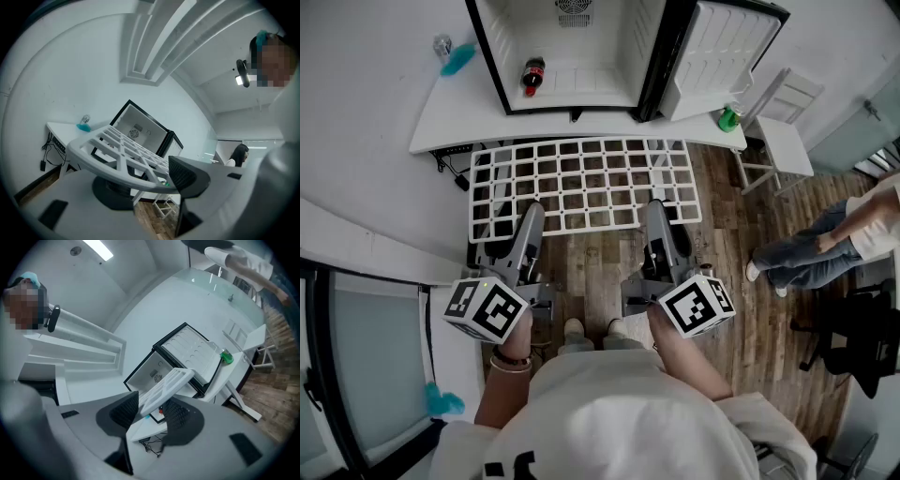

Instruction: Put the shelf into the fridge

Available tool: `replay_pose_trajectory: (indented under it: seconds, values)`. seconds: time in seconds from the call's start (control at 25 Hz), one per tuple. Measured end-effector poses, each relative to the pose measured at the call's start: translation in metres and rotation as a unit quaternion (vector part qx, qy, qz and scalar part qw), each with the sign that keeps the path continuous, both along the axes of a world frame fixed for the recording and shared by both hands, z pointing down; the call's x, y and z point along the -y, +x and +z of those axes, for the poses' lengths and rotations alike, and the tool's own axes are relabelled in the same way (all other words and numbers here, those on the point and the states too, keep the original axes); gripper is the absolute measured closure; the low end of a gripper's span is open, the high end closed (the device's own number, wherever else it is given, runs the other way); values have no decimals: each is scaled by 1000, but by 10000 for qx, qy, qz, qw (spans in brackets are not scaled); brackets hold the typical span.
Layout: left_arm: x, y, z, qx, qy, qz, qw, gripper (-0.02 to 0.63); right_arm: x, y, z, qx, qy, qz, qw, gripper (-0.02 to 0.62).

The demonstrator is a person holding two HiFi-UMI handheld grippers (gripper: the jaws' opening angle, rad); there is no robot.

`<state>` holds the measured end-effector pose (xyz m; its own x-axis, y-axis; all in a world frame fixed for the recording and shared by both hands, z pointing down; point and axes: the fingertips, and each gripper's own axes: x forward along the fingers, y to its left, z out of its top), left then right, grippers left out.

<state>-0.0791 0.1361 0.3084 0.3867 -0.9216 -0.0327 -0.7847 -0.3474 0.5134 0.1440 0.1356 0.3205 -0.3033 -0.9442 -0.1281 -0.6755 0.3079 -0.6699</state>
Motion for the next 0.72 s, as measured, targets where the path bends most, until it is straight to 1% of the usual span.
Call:
replay_pose_trajectory:
  seconds: [0.4, 0.56, 0.72]
  values:
    - [-2, -7, -4, -18, 82, 72, 9999, 391, -5, -7, -5, -12, 70, 59, 10000, 436]
    - [-4, -9, -6, -84, 129, 135, 9998, 391, -9, -9, -10, -28, 135, 118, 9998, 436]
    - [-4, -14, -10, -72, 174, 195, 9996, 390, -11, -13, -14, -10, 191, 197, 9996, 436]
